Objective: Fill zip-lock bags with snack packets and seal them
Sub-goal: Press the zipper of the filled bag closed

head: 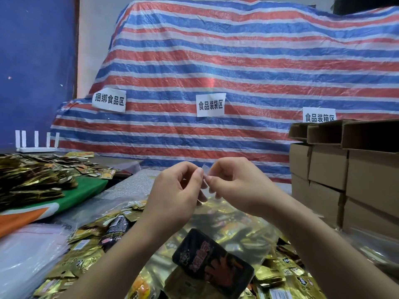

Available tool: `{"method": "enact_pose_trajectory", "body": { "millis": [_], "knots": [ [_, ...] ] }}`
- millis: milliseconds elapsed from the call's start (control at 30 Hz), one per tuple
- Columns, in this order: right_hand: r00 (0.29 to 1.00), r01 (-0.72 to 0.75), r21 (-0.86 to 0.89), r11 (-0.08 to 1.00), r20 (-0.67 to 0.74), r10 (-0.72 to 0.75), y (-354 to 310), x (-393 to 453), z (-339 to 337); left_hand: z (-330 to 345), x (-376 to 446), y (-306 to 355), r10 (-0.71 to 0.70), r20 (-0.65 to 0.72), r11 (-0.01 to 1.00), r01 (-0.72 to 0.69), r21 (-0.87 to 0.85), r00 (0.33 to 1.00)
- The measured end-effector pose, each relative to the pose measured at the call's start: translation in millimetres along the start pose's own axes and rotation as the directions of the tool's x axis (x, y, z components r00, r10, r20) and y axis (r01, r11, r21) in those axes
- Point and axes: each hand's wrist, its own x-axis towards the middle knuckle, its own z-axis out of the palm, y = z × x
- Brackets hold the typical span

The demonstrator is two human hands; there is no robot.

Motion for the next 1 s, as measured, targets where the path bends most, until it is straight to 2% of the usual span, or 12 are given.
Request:
{"method": "enact_pose_trajectory", "body": {
  "millis": [267, 467, 567, 700, 767, 1000],
  "knots": [
    [1.000, -0.006, 0.050, 0.999, 0.004, 0.006, 1, -1, -4, -6, 2, 5, 0.065, 0.067, 0.995, -0.070, 0.074, 0.996],
    [0.998, 0.003, -0.039, 0.999, -0.058, -0.005, -1, -3, 0, -2, 0, 3, 0.142, 0.029, 0.977, -0.145, 0.156, 0.989],
    [0.996, -0.023, -0.027, 0.999, -0.088, 0.021, -2, -2, 0, 2, 0, 2, 0.109, 0.008, 0.987, -0.109, 0.120, 0.994],
    [0.996, -0.051, 0.007, 0.999, -0.069, 0.051, -2, -2, -2, 2, 3, 1, 0.003, 0.094, 1.000, -0.004, 0.008, 0.996],
    [0.997, -0.058, 0.020, 0.998, -0.053, 0.059, -3, -2, -3, 2, 3, 1, 0.043, 0.104, 0.999, -0.046, 0.024, 0.994],
    [0.999, -0.021, 0.007, 1.000, -0.041, 0.021, -14, -2, -14, -1, 9, 11, 0.207, -0.020, 0.974, -0.204, 0.097, 0.978]
  ]
}}
